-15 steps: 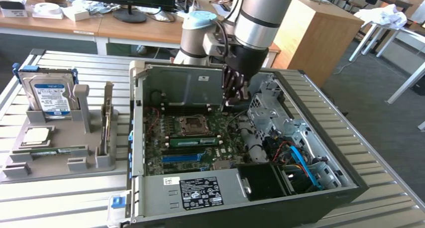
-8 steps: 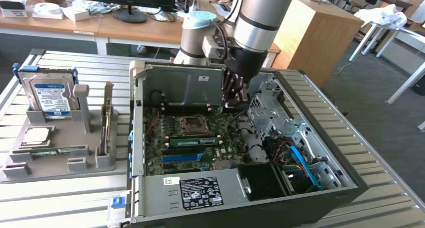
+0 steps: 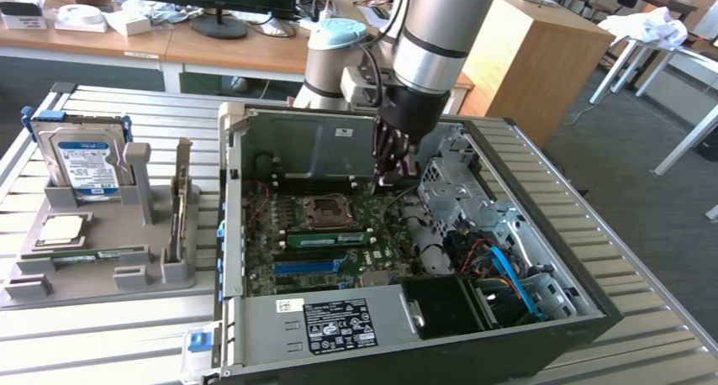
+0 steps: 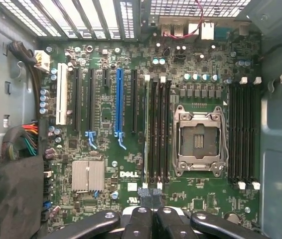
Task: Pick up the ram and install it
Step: 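Press down the ram until it locks into place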
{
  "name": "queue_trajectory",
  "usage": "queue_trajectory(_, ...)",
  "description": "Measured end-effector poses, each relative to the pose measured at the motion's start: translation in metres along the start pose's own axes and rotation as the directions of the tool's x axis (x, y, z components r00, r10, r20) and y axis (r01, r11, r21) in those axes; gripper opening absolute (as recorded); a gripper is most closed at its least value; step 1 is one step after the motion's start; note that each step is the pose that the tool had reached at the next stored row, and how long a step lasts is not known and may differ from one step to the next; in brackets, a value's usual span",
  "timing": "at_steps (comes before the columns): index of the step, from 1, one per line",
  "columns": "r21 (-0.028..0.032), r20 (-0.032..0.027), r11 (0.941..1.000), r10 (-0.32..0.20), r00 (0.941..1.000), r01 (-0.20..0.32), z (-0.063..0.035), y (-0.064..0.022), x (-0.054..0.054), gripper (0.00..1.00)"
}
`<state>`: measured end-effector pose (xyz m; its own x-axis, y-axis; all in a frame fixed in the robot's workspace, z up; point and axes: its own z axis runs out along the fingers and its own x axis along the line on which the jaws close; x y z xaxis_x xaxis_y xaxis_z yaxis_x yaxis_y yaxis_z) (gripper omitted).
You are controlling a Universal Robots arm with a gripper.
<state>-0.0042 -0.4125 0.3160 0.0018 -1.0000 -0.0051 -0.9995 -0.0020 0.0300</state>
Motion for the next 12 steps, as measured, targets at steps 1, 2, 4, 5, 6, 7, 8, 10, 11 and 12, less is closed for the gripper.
queue_trajectory(1,0.0000,-0.0001,1.0000,0.000,1.0000,0.000,0.0008,0.0000,0.0000,0.10)
queue_trajectory(2,0.0000,0.0000,1.0000,0.000,1.0000,0.000,0.0016,-0.0001,0.0000,0.10)
queue_trajectory(4,0.0000,-0.0002,1.0000,0.000,1.0000,0.000,0.0032,-0.0001,0.0000,0.10)
queue_trajectory(5,0.0000,-0.0001,1.0000,0.000,1.0000,0.000,0.0040,-0.0001,0.0000,0.10)
queue_trajectory(6,0.0000,-0.0001,1.0000,0.000,1.0000,0.000,0.0048,-0.0001,0.0000,0.10)
queue_trajectory(7,0.0000,-0.0001,1.0000,0.000,1.0000,0.000,0.0057,-0.0002,0.0001,0.10)
queue_trajectory(8,0.0000,-0.0001,1.0000,0.000,1.0000,0.000,0.0066,-0.0002,0.0000,0.10)
queue_trajectory(10,0.0000,-0.0001,1.0000,0.000,1.0000,0.000,0.0085,-0.0003,0.0001,0.10)
queue_trajectory(11,0.0000,-0.0001,1.0000,0.000,1.0000,0.000,0.0096,-0.0003,0.0000,0.10)
queue_trajectory(12,0.0000,0.0000,1.0000,0.000,1.0000,0.000,0.0105,-0.0003,0.0001,0.10)
